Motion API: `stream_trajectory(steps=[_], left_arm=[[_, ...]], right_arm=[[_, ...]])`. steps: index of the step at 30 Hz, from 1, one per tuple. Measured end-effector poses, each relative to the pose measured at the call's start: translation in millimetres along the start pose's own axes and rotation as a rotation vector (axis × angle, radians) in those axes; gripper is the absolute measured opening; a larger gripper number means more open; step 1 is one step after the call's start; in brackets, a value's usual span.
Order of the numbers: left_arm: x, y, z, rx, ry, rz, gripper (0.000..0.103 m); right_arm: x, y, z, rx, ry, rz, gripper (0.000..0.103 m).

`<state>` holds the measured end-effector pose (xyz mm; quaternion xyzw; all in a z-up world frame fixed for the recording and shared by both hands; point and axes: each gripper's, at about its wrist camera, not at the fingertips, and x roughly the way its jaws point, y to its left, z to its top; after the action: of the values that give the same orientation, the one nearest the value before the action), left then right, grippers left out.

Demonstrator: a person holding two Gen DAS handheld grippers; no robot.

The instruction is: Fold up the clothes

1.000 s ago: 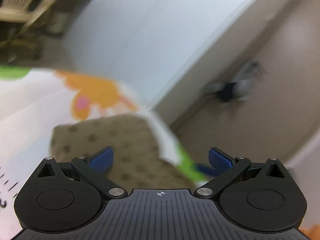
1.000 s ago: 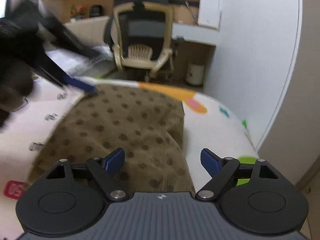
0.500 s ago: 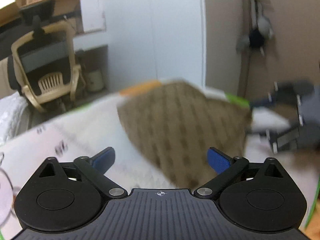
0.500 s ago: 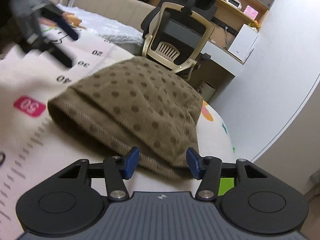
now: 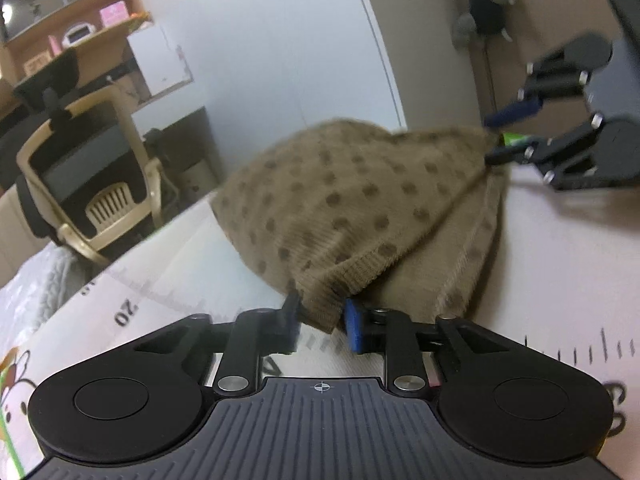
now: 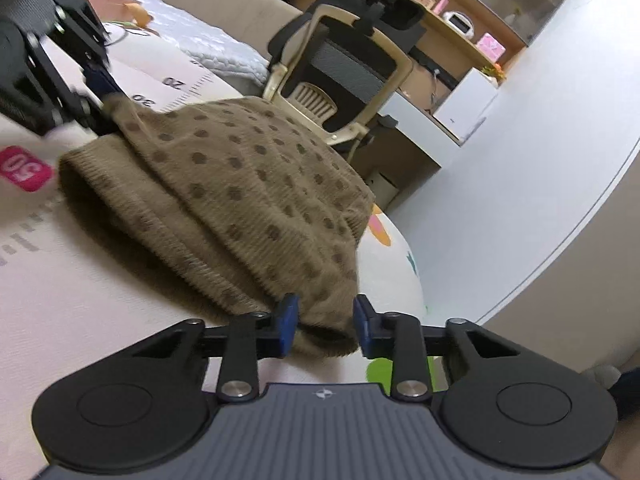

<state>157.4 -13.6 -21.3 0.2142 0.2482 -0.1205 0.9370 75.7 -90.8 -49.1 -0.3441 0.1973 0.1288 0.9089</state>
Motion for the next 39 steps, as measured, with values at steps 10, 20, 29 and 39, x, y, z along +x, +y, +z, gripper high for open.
stream_trajectory(steps=[10,20,29,39], left_arm=[[13,-4,7,0.009,0.005,-0.013,0.032],[3,9,25,-0.063,-0.047,-0.021,0.02],[-1,-1,24,-0.069,-0.037,-0.117,0.014],[-8,-3,4,-0.105,0.038,-0.252,0.018]], right_arm=[[-5,-2,-3,-0.015,-0.005,0.027,0.038],[12,11,-7,-0.101,0.04,-0.013,0.038],[3,-39,-3,0.113,0.032,-0.094,0.012],[-4,-52,-30,0.241,0.123,0.064,0.034]])
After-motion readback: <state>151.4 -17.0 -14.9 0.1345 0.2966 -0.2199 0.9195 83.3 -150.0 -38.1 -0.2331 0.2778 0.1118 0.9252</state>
